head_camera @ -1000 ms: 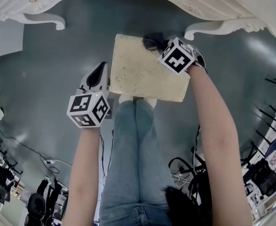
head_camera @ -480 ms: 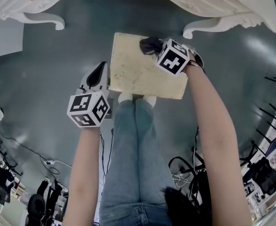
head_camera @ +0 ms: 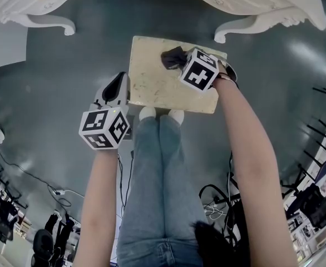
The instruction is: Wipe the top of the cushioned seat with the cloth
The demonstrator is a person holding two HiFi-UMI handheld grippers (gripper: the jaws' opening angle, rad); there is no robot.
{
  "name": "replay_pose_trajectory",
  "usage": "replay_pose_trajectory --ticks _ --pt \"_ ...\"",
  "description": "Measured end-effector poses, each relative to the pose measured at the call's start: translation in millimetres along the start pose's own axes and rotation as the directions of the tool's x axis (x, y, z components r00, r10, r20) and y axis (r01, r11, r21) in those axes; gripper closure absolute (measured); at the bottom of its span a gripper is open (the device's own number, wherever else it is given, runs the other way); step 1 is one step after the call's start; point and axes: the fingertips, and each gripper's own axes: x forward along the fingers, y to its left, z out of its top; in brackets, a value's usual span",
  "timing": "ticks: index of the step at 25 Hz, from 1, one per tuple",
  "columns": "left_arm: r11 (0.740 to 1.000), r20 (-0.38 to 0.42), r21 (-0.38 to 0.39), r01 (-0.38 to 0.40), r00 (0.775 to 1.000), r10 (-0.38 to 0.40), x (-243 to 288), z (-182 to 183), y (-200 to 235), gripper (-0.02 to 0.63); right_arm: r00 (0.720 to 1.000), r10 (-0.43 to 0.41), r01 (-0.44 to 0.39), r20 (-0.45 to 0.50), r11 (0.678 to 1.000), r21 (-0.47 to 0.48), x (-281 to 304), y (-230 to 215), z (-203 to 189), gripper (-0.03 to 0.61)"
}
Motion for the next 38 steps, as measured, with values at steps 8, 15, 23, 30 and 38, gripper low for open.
replay_pose_trajectory --ticks 8,15,23,30,38 --pt "1.000 0.000 0.008 0.015 1.000 -0.015 -5 -4 -8 0.600 1.000 0.013 -0.013 -0.002 1.000 -0.019 2 25 -6 0.535" --pt "1.000 -0.004 0.012 0.021 1.000 -0.021 -8 -11 -11 0.600 1.000 0.023 -0.023 0.002 1.000 -0.005 3 38 -10 0.535" --pt "0.999 -0.020 0.016 0.033 0.999 -0.032 -13 -20 -16 0.600 0.999 0.051 -0.051 0.012 0.998 0.046 3 60 -15 0.535" --pt "0.999 -0.014 0.017 0.039 0.999 -0.039 -16 -21 -17 0.600 0.998 0.064 -0.065 0.023 0.995 0.072 4 84 -20 0.535" --pt "0.998 -0.013 0.020 0.052 0.999 -0.052 -18 -23 -20 0.600 0.996 0.090 -0.092 0.027 0.991 0.096 7 109 -25 0.535"
